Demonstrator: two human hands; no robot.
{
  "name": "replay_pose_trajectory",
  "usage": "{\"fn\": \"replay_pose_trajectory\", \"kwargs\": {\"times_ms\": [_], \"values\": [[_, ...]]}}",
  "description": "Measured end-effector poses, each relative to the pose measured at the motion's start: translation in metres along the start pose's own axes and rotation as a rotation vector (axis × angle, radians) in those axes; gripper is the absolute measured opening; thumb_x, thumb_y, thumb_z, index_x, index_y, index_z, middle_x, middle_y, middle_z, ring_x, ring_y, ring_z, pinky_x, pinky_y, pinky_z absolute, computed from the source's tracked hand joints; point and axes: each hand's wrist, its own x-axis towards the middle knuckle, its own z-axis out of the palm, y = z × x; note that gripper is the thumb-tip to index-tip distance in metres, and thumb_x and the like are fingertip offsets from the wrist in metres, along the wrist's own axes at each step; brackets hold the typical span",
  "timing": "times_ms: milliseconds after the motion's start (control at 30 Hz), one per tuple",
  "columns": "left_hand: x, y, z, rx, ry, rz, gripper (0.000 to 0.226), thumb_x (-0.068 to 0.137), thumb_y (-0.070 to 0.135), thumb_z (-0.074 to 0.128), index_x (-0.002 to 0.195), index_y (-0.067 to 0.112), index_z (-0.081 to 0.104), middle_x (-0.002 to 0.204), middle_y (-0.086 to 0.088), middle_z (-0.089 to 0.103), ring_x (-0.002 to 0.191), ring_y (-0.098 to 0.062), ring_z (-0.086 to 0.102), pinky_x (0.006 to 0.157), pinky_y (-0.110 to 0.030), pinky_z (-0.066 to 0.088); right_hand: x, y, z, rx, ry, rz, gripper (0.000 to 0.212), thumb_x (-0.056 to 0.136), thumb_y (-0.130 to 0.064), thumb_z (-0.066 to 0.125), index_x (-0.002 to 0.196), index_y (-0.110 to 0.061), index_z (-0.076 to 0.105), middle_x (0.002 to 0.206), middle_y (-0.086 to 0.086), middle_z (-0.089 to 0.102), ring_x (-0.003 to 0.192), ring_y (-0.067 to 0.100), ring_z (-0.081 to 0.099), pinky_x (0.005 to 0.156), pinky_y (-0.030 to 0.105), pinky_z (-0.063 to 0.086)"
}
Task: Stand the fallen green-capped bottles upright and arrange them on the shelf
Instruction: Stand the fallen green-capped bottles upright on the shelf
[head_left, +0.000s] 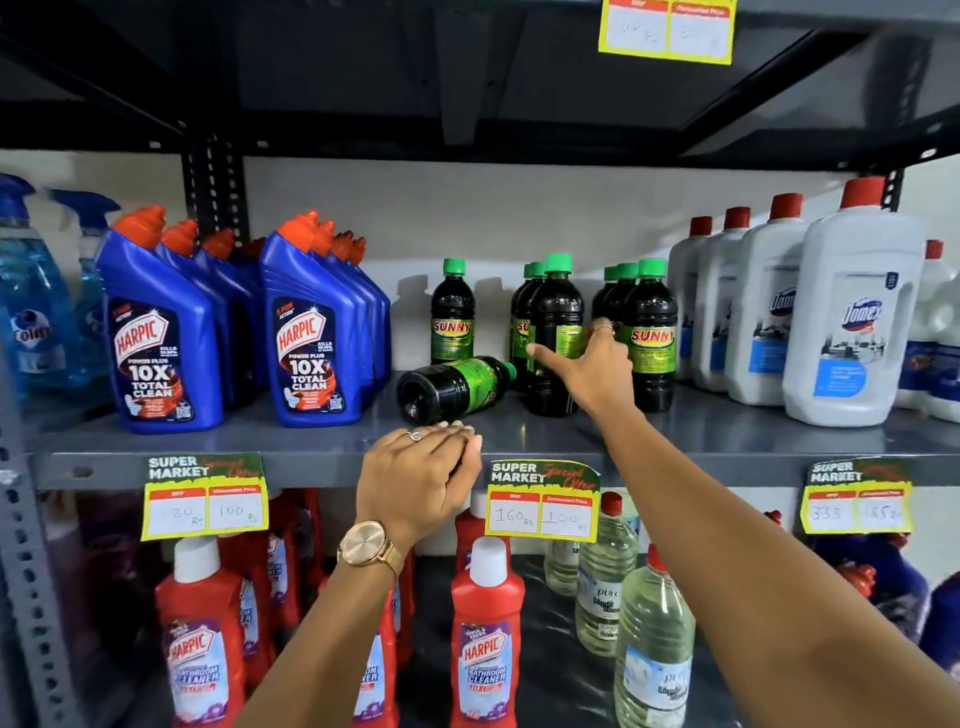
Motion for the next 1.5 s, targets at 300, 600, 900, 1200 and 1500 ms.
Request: {"fn": "replay_pose_trajectory", "kwargs": {"times_ms": [300,600,900,1200,1500], "values": [[0.002,0.002,-0.004,-0.019,-0.062,-0.045,0.028,0.090,0.025,0.054,0.074,0.016,0.076,0.079,0.006,0.076,0.075,-0.009,0.072,0.065,-0.025,0.048,0.003,0.009,0.004,0.164,-0.251,0.177,0.054,0.062,-0.019,0.078,0.112,-0.004,0.063,0.107,0.014,0.071,0.096,0.026,0.064,0.066,0.025,0.048],[0.002,0.003,-0.004,-0.035,-0.089,-0.080,0.029,0.089,0.026,0.053,0.078,0.016,0.078,0.080,0.005,0.077,0.078,-0.009,0.072,0.069,-0.023,0.048,0.000,0.007,0.002,0.114,-0.266,0.205,0.087,0.048,-0.037,0.089,0.122,-0.003,0.056,0.116,0.014,0.066,0.107,0.029,0.062,0.085,0.033,0.052],[0.003,0.006,-0.006,-0.025,-0.102,-0.108,0.030,0.088,0.027,0.052,0.075,0.017,0.077,0.079,0.006,0.076,0.077,-0.009,0.072,0.068,-0.023,0.046,-0.002,0.006,0.006,0.044,-0.239,0.176,0.103,0.052,-0.053,0.088,0.132,-0.002,0.048,0.132,0.015,0.055,0.122,0.033,0.054,0.099,0.039,0.048],[0.004,0.007,-0.007,-0.032,-0.104,-0.111,0.030,0.087,0.026,0.052,0.075,0.016,0.077,0.079,0.006,0.076,0.076,-0.009,0.072,0.068,-0.022,0.047,0.002,0.011,0.007,0.007,-0.199,0.150,0.092,0.049,-0.051,0.091,0.120,-0.004,0.055,0.118,0.013,0.063,0.108,0.032,0.063,0.088,0.041,0.055],[0.006,0.008,-0.010,-0.044,-0.171,-0.122,0.029,0.088,0.027,0.051,0.078,0.017,0.077,0.081,0.006,0.077,0.078,-0.009,0.072,0.067,-0.025,0.051,0.006,0.018,0.002,0.039,-0.288,0.170,0.077,0.052,-0.031,0.095,0.115,-0.002,0.061,0.115,0.015,0.067,0.109,0.032,0.063,0.090,0.036,0.053]]}}
